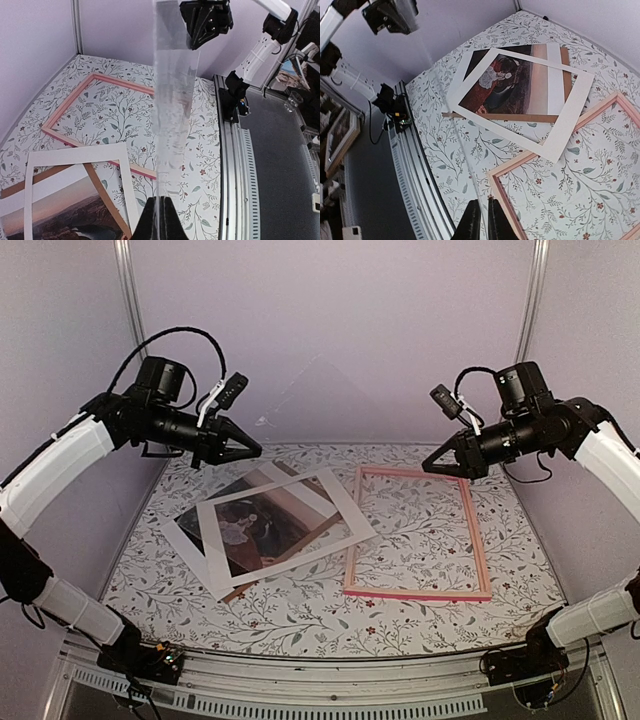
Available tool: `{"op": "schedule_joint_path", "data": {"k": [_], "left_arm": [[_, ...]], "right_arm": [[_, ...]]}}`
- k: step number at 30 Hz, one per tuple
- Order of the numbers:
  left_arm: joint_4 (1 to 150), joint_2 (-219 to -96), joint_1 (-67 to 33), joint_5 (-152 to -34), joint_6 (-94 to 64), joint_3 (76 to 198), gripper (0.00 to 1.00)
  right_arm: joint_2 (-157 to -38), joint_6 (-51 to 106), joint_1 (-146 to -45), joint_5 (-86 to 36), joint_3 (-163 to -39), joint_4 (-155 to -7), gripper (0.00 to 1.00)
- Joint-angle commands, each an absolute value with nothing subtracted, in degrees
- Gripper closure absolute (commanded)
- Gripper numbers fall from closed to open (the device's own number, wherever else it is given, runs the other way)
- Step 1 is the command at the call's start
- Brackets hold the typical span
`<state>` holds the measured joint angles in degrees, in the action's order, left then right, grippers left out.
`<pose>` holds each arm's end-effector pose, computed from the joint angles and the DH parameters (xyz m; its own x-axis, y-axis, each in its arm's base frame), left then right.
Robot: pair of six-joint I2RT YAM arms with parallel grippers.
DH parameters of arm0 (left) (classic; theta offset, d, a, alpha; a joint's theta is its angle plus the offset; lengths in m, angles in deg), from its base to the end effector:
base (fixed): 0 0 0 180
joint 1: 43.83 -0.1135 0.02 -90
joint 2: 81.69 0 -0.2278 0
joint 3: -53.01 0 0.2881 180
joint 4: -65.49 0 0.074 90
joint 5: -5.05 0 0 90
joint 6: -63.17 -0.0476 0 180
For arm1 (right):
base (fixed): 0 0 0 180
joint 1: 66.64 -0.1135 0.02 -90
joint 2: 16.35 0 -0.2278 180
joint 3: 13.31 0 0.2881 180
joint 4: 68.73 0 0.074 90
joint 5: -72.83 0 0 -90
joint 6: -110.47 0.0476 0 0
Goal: Put the photo into the frame
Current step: Pass from the right arm to the left, then move the frame body to the center of the board.
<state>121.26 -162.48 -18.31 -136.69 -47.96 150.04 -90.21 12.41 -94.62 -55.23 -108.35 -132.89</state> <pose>0.2907 -0.1802 0.3531 -0.2426 0.3632 -0.8996 0.9657 0.1790 -0.1881 0.2572 0.1699 0.3604 -0.4885 -0.3845 -0.7833 -0.8445 0.4341 0.3136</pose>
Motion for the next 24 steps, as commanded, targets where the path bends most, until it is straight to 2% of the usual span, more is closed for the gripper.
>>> {"op": "schedule_joint_path", "data": {"k": [1, 3, 4, 8, 16, 24], "left_arm": [[113.8, -159.1, -20.1, -135.7, -40.7, 146.9, 1.00], [110.0, -157.7, -20.5, -135.5, -37.0, 145.0, 1.00], [108.5, -157.0, -20.6, -135.1, -35.1, 144.2, 1.00], [104.2, -155.0, -21.6, -132.8, -27.4, 141.7, 1.00], [98.8, -149.6, -21.8, -126.7, -13.3, 137.7, 1.00], [93.7, -143.0, -21.8, -123.3, -4.8, 133.2, 1.00]], "right_arm": [[-91.2, 15.7, -91.3, -55.7, -110.4, -128.7, 0.71], [-91.9, 17.2, -90.3, -54.7, -110.4, -128.2, 0.54], [-92.1, 17.7, -89.8, -53.7, -110.3, -127.9, 0.49], [-92.3, 21.6, -86.5, -48.2, -109.5, -126.4, 0.37], [-93.6, 28.5, -79.2, -27.1, -100.2, -124.6, 0.33], [-99.7, 31.4, -70.8, -22.3, -86.5, -115.9, 0.34]]}}
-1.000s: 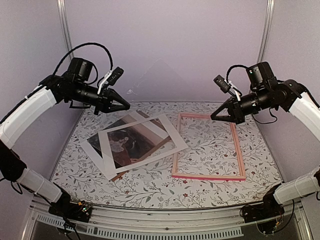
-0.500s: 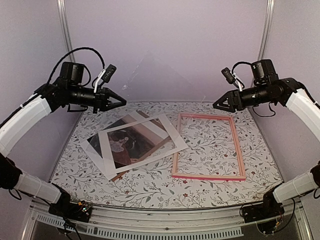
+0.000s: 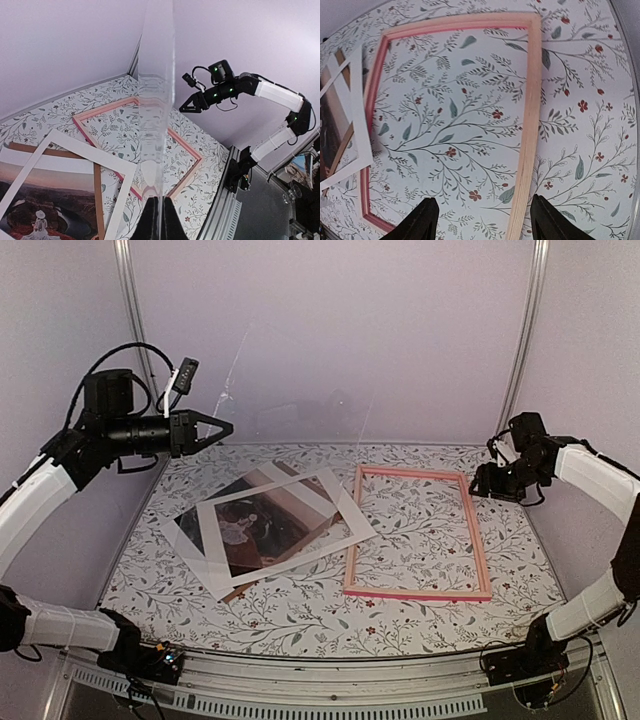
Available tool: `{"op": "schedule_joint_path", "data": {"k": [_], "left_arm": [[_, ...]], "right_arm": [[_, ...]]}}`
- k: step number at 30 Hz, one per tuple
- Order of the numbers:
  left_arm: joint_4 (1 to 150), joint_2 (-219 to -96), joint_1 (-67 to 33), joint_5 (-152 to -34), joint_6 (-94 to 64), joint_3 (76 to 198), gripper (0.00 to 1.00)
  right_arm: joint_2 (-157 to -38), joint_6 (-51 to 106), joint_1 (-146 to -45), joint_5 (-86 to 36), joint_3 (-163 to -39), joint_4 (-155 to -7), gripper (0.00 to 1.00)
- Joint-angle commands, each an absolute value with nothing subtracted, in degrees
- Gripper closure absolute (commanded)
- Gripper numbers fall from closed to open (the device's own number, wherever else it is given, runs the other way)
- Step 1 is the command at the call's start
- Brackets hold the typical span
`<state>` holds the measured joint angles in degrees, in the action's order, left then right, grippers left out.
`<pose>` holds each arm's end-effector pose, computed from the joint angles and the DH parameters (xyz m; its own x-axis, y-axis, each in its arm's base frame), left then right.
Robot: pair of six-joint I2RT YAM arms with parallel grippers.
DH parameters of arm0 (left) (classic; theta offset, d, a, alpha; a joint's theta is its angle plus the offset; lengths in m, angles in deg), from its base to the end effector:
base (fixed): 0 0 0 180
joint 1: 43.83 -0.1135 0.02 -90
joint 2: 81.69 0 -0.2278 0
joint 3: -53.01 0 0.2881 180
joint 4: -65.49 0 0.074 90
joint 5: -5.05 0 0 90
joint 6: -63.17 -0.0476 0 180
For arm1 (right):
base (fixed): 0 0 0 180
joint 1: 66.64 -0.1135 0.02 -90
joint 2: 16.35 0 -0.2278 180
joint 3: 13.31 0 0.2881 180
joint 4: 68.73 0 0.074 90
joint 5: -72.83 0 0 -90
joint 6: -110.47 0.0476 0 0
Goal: Put the photo into the frame
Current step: Move the frame body to the center of the board.
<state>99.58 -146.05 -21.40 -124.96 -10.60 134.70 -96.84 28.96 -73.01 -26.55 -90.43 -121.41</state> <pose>0.2677 -0.1436 0.3728 -0.4966 -0.0266 -0.8675 0.7525 0.4850 -0.4456 0.3346 0.0452 0.2209 -0.8449 0.0522 -0.5324 -0.0760 0.9734 0.2162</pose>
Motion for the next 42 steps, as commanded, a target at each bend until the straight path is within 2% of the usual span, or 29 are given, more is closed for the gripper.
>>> {"op": "schedule_joint_path", "data": {"k": [1, 10, 24, 28, 32, 42], "left_arm": [[92.8, -142.4, -21.8, -123.3, -4.0, 132.6, 1.00], [89.4, -140.2, -21.7, -123.0, -0.7, 128.9, 1.00], [83.7, -136.8, -21.7, -118.6, 5.9, 123.6, 1.00], [83.4, -136.3, -21.8, -118.0, 6.6, 123.2, 1.00], [81.7, -135.9, -21.8, -117.5, 7.5, 122.3, 1.00], [79.3, -136.4, -21.7, -114.1, 8.6, 120.9, 1.00]], "right_arm": [[-100.5, 31.5, -70.4, -22.0, -85.6, -115.0, 0.34], [-109.8, 32.2, -69.1, -24.5, -83.9, -109.6, 0.42], [-119.2, 32.6, -69.1, -21.6, -83.5, -105.7, 0.60], [-118.9, 32.6, -69.1, -22.5, -82.0, -104.6, 0.71], [-117.6, 32.9, -69.2, -22.8, -79.9, -103.6, 0.78], [-113.9, 35.7, -72.3, -20.1, -74.3, -100.8, 0.84]]}}
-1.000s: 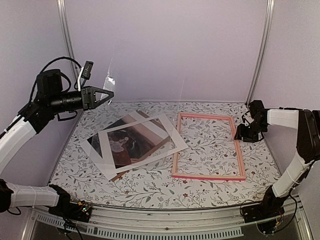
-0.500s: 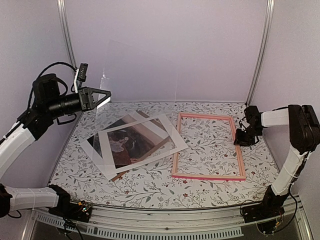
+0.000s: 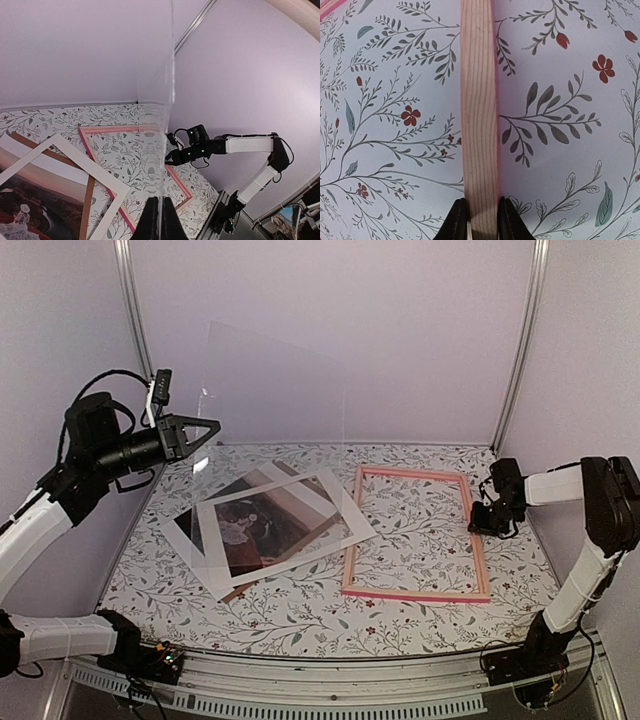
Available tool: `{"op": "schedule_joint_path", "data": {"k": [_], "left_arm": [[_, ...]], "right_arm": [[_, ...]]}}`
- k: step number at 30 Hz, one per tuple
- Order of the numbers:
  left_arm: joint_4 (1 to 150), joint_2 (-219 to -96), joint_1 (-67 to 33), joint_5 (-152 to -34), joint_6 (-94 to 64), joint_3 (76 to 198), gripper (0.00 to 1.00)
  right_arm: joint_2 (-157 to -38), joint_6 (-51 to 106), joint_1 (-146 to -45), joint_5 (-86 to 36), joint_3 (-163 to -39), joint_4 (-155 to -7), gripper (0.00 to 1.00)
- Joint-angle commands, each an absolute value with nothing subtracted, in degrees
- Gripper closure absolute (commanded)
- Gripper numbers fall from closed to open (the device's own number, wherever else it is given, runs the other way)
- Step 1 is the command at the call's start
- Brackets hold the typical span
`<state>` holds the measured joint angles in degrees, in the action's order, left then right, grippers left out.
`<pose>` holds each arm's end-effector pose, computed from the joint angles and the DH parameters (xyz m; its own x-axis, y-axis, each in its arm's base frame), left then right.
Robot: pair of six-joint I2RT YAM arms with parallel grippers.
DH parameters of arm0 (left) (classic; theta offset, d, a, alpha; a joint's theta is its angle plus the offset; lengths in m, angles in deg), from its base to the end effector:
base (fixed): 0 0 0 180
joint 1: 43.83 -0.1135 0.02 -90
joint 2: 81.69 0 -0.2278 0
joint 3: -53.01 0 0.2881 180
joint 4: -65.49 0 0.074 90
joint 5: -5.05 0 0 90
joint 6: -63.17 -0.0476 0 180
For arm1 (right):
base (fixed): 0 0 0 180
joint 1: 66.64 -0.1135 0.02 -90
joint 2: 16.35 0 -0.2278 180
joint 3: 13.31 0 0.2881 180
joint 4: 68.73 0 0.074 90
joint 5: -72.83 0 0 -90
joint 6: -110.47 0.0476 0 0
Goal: Put the photo into the frame
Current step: Move the frame body to the center of the board.
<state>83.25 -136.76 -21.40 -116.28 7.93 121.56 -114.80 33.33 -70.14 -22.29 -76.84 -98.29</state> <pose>0.2531 -0.1313 0.3589 -0.5158 -0.3140 -0.7971 0.6222 0.5024 -0.6004 0.3411 0.0251 0.0643 -0.9002 0.1670 -0.4021 0.1038 0.9792 0.1744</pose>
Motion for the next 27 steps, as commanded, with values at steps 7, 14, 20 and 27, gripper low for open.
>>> {"op": "schedule_joint_path", "data": {"k": [7, 14, 20, 27], "left_arm": [[79.2, -135.9, -21.6, -112.8, 8.4, 120.6, 1.00], [79.7, -134.6, -21.2, -111.9, 8.4, 119.3, 1.00], [79.0, -133.1, -20.7, -110.9, 9.7, 117.1, 1.00], [74.5, -134.8, -19.9, -111.7, 12.9, 115.6, 1.00]], "right_arm": [[-112.9, 37.4, -75.0, -18.6, -72.0, -100.4, 0.85], [-113.3, 38.2, -78.5, -17.8, -74.1, -101.8, 0.85], [-115.3, 38.6, -81.7, -17.5, -77.4, -103.1, 0.83], [-114.6, 38.0, -81.7, -13.4, -79.5, -105.9, 0.57]]}}
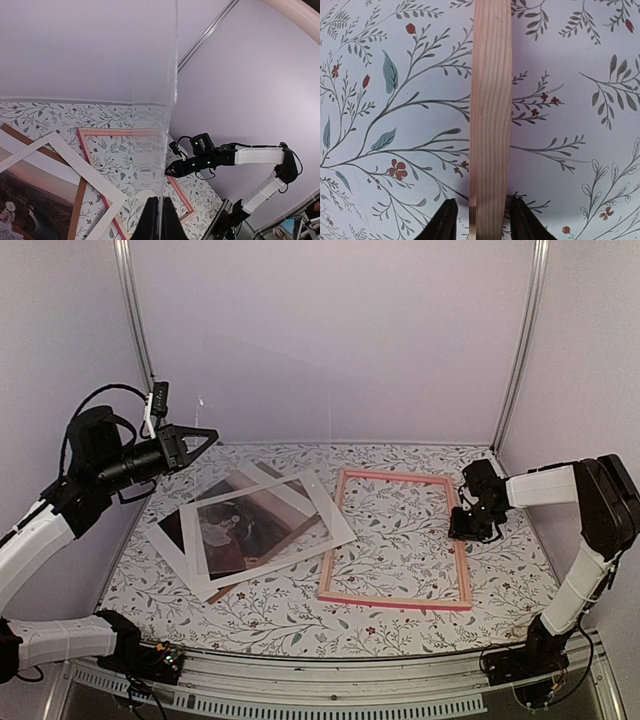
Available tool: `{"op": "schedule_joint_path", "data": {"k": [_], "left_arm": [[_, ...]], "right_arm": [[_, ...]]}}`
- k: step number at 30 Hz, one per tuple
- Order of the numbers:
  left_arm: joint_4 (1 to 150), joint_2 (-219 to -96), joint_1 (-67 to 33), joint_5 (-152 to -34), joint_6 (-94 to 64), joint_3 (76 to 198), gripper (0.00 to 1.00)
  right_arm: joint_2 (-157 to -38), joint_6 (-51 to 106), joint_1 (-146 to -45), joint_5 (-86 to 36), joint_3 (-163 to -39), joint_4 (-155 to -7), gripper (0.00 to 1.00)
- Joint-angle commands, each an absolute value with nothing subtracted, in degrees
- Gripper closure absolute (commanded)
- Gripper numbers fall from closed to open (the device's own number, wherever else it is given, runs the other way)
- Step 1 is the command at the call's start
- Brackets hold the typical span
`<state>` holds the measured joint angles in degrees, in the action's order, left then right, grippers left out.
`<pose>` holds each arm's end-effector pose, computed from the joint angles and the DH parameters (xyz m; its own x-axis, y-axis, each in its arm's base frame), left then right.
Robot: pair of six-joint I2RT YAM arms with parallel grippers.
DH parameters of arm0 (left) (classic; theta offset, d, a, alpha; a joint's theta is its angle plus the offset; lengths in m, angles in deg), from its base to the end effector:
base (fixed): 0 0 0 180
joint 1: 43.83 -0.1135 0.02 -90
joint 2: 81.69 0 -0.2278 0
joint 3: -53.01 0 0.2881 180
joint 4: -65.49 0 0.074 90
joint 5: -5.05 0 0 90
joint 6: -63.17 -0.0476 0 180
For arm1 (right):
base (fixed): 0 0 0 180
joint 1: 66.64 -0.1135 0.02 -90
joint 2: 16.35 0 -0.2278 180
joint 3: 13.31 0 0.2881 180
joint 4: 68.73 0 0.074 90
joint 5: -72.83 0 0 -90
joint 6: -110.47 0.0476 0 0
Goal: Put the photo into the frame
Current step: Move the frame body to the center of the board.
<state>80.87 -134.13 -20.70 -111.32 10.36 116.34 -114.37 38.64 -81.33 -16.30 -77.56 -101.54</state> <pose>0.2495 -0.1296 0.3394 -0.5162 -0.3684 -0.7732 0.5613 0.5364 -0.6303 0.3287 0.0854 0.0674 -0.9206 0.0810 -0.3820 0.0414 0.9930 0.1107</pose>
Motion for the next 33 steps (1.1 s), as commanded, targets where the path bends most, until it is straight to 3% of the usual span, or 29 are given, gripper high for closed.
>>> {"op": "schedule_joint_path", "data": {"k": [1, 11, 33], "left_arm": [[73.9, -135.3, -19.8, -111.8, 13.4, 115.4, 1.00], [66.7, -139.7, -17.6, -111.4, 18.4, 113.1, 1.00], [54.6, -153.5, -17.0, -111.4, 27.2, 107.9, 1.00]], "right_arm": [[-114.3, 37.8, -81.7, -12.8, -79.9, -106.3, 0.53], [-108.1, 36.4, -81.6, -10.8, -84.6, -110.7, 0.37], [-97.9, 29.4, -81.7, -22.7, -87.4, -106.4, 0.32]]}}
